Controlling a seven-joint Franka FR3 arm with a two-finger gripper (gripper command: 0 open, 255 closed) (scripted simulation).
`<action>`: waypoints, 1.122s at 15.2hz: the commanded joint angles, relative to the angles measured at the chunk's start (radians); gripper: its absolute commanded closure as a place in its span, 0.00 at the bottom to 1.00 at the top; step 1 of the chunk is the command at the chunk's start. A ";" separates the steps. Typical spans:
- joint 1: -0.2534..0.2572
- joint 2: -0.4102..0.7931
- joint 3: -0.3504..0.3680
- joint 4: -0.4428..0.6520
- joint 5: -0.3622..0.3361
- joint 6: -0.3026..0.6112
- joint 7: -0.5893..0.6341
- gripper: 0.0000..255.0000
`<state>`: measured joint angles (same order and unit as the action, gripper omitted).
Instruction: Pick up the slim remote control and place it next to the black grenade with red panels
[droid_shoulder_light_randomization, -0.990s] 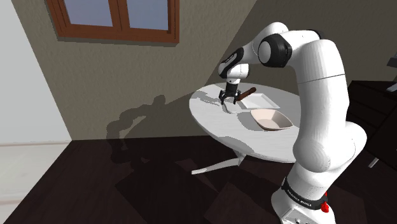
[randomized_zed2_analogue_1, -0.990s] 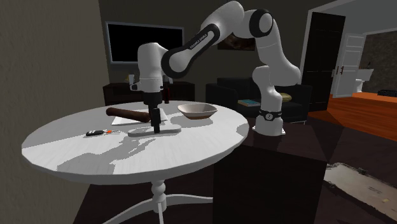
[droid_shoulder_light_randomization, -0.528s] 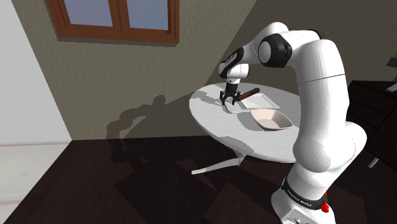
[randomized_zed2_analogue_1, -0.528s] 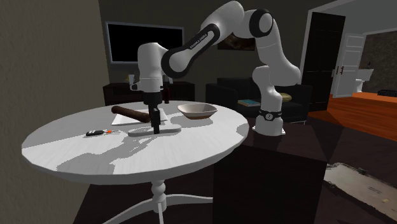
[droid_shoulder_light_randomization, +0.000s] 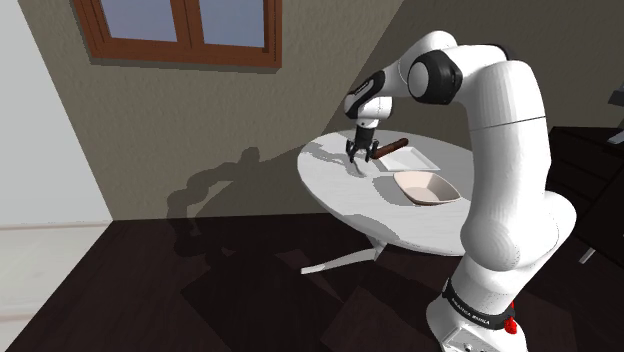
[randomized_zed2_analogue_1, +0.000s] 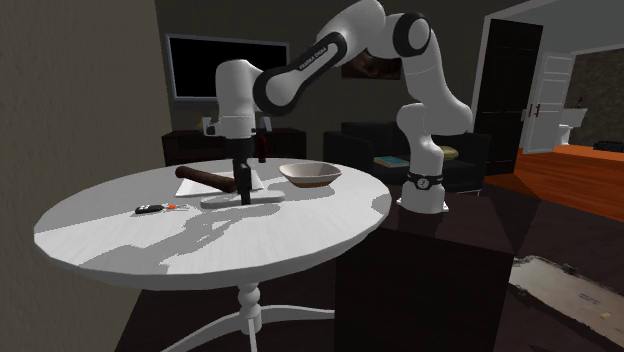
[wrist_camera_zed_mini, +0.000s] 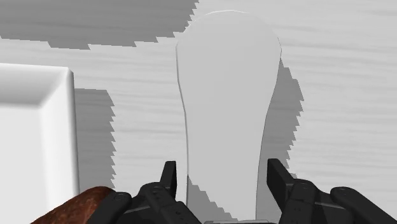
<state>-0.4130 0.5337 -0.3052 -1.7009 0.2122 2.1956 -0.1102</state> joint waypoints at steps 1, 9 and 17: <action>0.002 -0.014 -0.003 0.004 -0.005 -0.018 0.003 1.00; 0.009 -0.066 -0.015 0.039 -0.026 -0.101 0.017 1.00; 0.012 -0.106 -0.024 0.089 -0.044 -0.190 0.030 1.00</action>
<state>-0.3985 0.4239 -0.3287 -1.6296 0.1679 2.0197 -0.0802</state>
